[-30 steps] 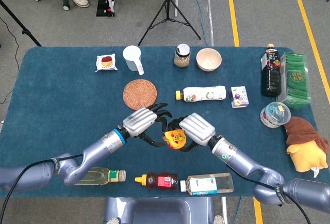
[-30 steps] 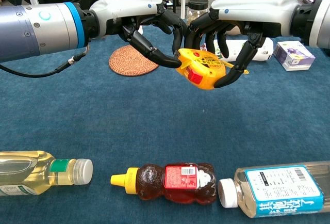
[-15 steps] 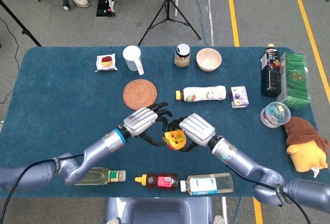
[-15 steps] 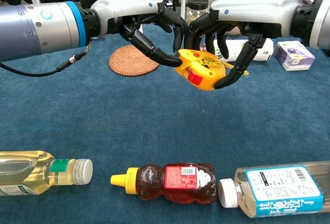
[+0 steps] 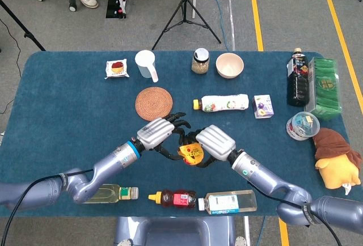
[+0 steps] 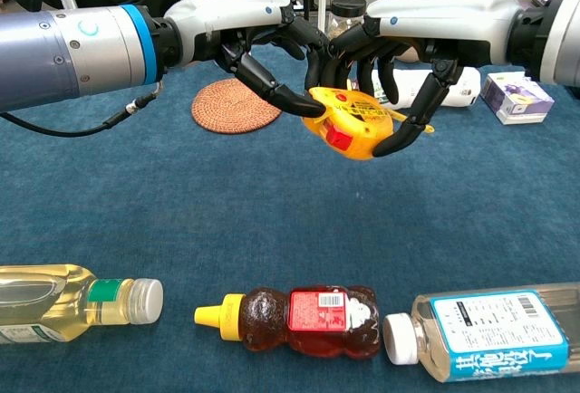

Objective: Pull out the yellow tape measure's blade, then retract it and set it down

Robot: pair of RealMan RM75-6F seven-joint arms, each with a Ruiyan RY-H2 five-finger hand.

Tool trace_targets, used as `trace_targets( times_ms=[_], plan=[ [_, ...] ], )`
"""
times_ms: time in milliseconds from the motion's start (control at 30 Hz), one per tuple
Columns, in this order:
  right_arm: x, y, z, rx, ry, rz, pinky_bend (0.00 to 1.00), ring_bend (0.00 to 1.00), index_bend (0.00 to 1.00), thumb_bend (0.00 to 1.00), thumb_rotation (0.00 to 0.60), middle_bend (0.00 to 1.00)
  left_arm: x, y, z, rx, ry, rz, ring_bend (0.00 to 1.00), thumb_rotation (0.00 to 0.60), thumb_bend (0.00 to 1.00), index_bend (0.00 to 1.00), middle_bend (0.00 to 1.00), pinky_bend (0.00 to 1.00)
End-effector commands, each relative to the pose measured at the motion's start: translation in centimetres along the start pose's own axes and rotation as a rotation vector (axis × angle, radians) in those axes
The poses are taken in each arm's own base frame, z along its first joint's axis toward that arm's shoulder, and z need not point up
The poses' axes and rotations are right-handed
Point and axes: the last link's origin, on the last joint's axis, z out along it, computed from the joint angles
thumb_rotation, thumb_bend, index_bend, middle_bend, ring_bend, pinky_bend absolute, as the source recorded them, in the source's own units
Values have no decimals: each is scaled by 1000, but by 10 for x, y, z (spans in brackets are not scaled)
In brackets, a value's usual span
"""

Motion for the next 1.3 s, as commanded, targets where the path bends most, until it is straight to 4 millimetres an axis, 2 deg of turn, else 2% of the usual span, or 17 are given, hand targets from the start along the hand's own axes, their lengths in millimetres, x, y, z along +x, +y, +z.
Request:
trace_targets(
  times_ms=[33, 633, 1033, 1300],
  plan=[
    [0, 1, 0, -3, 0, -4, 505, 514, 491, 197, 600, 507, 0, 0, 0, 0, -1, -4, 10, 435, 133, 503, 229, 111],
    [1, 5, 0, -19, 2, 3, 510, 515, 491, 198, 600, 507, -1, -1, -2, 8, -4, -6, 10, 435, 140, 503, 229, 110],
    [1, 5, 0, -15, 5, 10, 517, 514, 491, 213, 600, 507, -1, -1, -1, 15, -3, -17, 10, 437, 293, 532, 229, 110],
    [3, 5, 0, -18, 11, 19, 519, 515, 491, 222, 600, 507, -2, 1, -1, 16, -8, -20, 10, 485, 348, 571, 229, 110]
  ],
)
